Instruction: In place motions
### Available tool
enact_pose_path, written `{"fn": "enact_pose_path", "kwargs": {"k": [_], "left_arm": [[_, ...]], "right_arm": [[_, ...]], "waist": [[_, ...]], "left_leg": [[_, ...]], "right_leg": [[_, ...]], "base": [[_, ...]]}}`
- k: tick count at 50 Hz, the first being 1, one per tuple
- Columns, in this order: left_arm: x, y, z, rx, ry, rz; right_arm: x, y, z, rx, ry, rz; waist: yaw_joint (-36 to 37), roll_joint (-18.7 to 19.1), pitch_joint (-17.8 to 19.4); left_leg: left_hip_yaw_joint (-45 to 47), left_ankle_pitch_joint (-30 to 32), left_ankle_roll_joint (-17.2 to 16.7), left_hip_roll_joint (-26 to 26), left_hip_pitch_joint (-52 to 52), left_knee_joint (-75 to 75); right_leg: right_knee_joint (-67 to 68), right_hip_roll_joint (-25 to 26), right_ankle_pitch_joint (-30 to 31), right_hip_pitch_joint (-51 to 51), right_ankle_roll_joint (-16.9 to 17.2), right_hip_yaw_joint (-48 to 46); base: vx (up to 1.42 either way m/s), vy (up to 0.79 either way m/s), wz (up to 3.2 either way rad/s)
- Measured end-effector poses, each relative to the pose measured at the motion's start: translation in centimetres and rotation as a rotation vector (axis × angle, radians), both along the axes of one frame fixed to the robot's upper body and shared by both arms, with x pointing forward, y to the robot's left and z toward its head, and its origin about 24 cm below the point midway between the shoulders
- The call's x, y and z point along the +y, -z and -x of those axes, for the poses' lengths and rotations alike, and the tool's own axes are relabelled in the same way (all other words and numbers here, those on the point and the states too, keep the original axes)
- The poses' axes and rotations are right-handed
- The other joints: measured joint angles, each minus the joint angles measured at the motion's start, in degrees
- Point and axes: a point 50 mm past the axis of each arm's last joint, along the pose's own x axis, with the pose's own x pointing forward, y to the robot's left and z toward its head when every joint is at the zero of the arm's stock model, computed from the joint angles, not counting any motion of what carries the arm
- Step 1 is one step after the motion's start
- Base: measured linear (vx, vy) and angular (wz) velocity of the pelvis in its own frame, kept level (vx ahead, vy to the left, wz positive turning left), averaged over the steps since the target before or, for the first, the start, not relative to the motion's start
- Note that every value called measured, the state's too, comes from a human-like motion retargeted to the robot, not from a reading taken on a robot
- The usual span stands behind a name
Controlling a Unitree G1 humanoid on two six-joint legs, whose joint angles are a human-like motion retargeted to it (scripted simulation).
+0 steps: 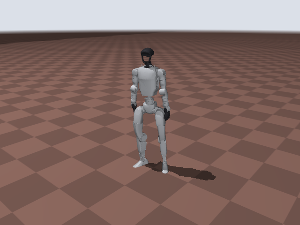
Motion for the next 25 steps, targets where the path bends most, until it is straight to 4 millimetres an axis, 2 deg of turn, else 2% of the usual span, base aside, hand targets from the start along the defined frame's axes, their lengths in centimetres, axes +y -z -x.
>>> {"fn": "enact_pose_path", "kwargs": {"k": [15, 25], "left_arm": [[-0.1, 0.1, -0.2, -0.021, -0.016, 0.007], [-0.6, 0.2, -1.1, -0.061, -0.002, 0.034]], "right_arm": [[-0.3, -0.1, 0.5, 0.018, -0.004, 0.016], [-1.0, -0.6, 2.0, 0.067, 0.053, 0.041]], "waist": [[0.92, 1.04, 0.65], [5.02, 0.99, 1.06]], "left_leg": [[1.01, -0.33, 0.06, -0.03, 0.06, 0.19], [-5.68, 0.88, -0.03, -2.43, -3.39, 1.52]], "right_leg": [[0.38, -0.33, 0.54, -0.94, 0.19, 2.15], [-0.19, -2.15, -1.28, 2.93, 1.24, -5.27]], "base": [[0.00, 0.03, -0.09], [0.03, 0.21, 0.66]]}}
